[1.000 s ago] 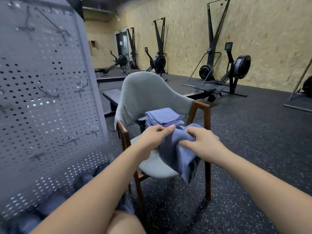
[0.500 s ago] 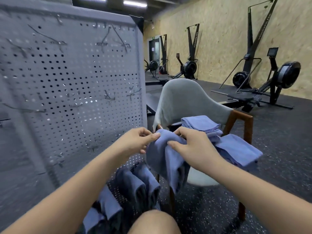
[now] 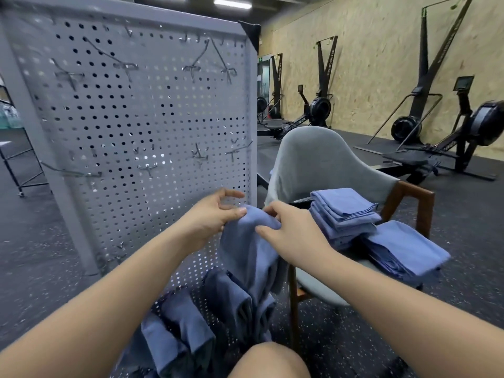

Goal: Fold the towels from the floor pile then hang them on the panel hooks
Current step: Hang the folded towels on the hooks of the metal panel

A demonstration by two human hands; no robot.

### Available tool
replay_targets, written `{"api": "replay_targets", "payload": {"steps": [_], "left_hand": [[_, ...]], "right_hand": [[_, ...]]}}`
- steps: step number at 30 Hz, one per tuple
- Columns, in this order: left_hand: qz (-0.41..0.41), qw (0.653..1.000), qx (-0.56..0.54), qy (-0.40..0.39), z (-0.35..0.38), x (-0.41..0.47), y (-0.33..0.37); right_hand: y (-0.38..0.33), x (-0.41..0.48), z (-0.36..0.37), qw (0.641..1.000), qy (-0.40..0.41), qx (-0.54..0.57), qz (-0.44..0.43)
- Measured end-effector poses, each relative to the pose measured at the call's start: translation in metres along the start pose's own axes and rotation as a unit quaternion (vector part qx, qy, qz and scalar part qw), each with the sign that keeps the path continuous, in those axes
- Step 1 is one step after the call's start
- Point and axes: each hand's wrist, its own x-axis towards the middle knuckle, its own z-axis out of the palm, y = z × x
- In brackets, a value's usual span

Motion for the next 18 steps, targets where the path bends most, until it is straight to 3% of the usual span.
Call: {"api": "replay_targets", "payload": {"steps": [9,15,18], "left_hand": [[0.023,0.979,0.171,0.105,-0.016,0.053,-0.001],[0.011,0.886,0.441,0.142,-0.012,0.060,-0.007],[-0.005,0.854,0.509,0.105,-0.006,0.064,-0.003]], "right_hand": [[-0.021,0.056,0.041,1.000,0.022,0.005,0.014],[-0.014,0.058,0.069,0.997,-0.071,-0.018,0.011],[-0.008,0.058,0.074,0.993,-0.111,-0.045,0.005]]}}
